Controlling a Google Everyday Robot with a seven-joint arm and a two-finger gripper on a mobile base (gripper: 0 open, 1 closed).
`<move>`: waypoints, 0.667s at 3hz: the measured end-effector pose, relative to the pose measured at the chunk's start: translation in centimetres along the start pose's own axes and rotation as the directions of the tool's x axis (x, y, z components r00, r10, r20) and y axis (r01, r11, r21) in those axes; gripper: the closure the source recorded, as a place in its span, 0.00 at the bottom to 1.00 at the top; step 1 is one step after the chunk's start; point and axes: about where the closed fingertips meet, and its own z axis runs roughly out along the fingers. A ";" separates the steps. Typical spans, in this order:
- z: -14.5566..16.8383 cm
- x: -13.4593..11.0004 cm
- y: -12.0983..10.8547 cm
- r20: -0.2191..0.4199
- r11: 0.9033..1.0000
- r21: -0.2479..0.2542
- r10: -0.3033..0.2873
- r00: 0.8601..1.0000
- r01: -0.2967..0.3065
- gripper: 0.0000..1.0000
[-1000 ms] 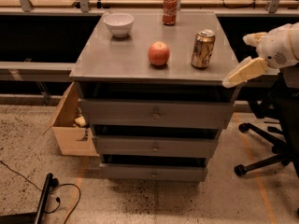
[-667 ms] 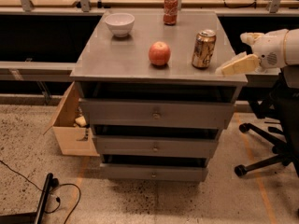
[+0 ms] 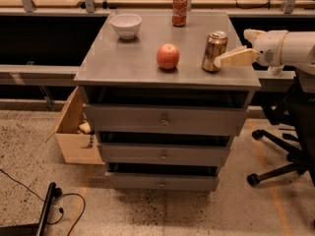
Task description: Pick orange can
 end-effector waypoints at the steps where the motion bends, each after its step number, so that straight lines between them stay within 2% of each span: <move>1: 2.8 -0.8 -0.5 0.021 1.000 -0.015 0.002 1.000 -0.001 0.00; 2: 5.3 -1.6 -0.7 0.042 0.999 -0.033 -0.017 0.999 0.019 0.17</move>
Offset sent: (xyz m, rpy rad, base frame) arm 0.0639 0.0537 0.0053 0.0270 -0.0642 0.0613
